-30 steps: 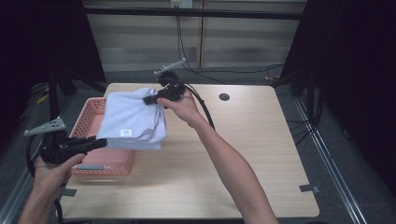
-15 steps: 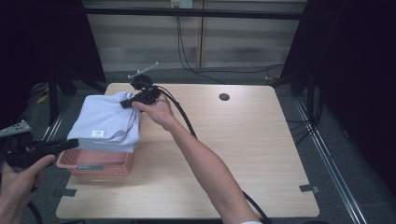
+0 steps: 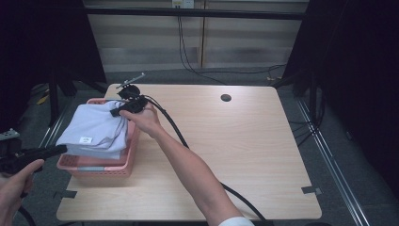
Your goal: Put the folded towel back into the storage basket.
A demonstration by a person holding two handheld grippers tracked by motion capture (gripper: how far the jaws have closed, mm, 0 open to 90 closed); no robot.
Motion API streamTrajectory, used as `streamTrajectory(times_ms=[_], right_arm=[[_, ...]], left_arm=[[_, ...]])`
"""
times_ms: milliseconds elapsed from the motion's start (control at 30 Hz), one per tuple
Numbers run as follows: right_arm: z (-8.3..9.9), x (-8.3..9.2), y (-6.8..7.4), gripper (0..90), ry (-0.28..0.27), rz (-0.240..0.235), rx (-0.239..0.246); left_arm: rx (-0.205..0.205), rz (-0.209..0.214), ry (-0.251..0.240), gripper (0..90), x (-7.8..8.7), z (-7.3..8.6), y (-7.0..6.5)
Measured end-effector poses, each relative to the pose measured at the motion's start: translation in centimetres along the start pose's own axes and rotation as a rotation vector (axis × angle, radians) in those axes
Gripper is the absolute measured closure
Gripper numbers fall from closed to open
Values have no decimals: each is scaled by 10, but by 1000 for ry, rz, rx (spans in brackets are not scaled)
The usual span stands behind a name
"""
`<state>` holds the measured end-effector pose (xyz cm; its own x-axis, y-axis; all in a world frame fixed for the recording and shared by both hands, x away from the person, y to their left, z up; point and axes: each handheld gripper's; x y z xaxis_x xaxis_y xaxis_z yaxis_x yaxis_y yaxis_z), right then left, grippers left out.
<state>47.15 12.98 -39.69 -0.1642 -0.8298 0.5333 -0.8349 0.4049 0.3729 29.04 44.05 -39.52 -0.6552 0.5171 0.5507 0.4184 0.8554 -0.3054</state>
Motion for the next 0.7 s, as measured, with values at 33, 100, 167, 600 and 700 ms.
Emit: streamTrajectory(times_ms=[33, 100, 167, 600, 700], right_arm=[[1, -3, 0, 718, 2, 2, 0], [5, -10, -1, 718, 9, 7, -8], [8, -14, -4, 717, 16, 10, -1], [24, -25, -26, 463, 21, 55, -18], [23, -17, -30, 403, 11, 79, -9]], left_arm=[[6, -12, 6, 762, -2, 2, 1], [4, -22, 24, 762, -6, 6, 4], [1, -25, 31, 762, -10, 9, 5], [-64, -107, 102, 508, -23, 15, -8], [-60, -112, 74, 452, -21, 13, -13]])
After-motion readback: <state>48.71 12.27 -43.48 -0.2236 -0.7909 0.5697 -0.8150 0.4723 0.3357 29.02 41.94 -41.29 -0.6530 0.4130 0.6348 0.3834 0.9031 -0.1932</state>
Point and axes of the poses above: each handheld gripper's, and its own axes: x roughly backward along the jaws, z roughly out of its underside, y roughly to its left, and after that the axes turned 6 degrees about -z, right-handed
